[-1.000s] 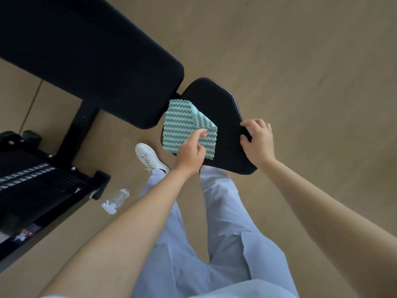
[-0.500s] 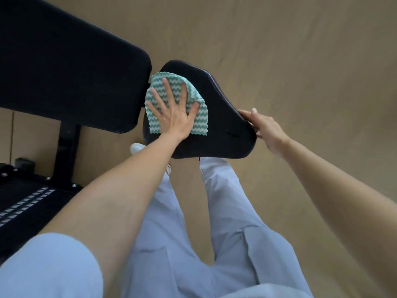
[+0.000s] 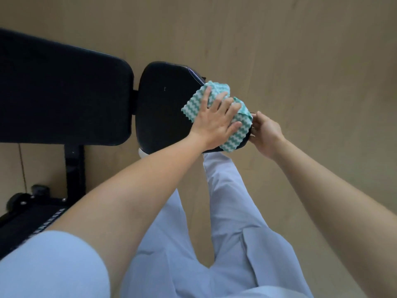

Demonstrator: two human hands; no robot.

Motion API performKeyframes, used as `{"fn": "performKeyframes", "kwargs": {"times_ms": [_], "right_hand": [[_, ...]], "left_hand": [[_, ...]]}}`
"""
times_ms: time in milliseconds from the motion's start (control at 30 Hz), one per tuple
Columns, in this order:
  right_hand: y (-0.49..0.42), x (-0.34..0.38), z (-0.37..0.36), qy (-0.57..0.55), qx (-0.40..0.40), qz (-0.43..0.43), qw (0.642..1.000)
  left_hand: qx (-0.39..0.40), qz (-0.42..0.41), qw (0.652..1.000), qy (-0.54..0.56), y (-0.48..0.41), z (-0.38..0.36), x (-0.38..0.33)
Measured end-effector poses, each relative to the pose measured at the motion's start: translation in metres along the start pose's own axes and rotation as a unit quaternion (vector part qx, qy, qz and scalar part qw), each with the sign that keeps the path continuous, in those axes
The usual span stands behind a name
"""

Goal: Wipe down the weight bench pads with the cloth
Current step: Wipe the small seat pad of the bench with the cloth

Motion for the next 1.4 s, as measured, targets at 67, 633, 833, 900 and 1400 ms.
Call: {"fn": "performKeyframes", "kwargs": {"times_ms": [67,633,833,900,1400], "right_hand": [[0.001,0.0,-0.004,0.027,-0.013,0.003,1.0],[-0.005,0.009,-0.032,0.188,-0.094,0.059,0.976],[-0.003,0.006,-0.029,0.145,-0.087,-0.014,0.986],[-0.004,0.007,-0.024,0.122,-0.066,-0.015,0.99],[0.004,0.024,0.028,0.148,-0.106,0.173,0.968]], "left_hand": [[0.004,-0.078,0.996,-0.034,-0.002,0.003,0.01],[0.0,0.247,0.957,0.154,-0.005,0.029,0.193],[-0.011,0.284,0.946,0.156,-0.012,0.036,0.183],[-0.037,0.264,0.955,0.126,-0.015,0.03,0.15],[-0.099,0.057,0.993,0.014,-0.014,-0.013,-0.073]]}}
Point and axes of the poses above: each hand's wrist, its own y-axis away from the middle knuckle, its own z-axis out of the back of the hand, x = y × z, the point moved 5 cm from there along -y, towards the middle knuckle, and after that the axes turned 12 degrees about x, right-handed, at the moved point
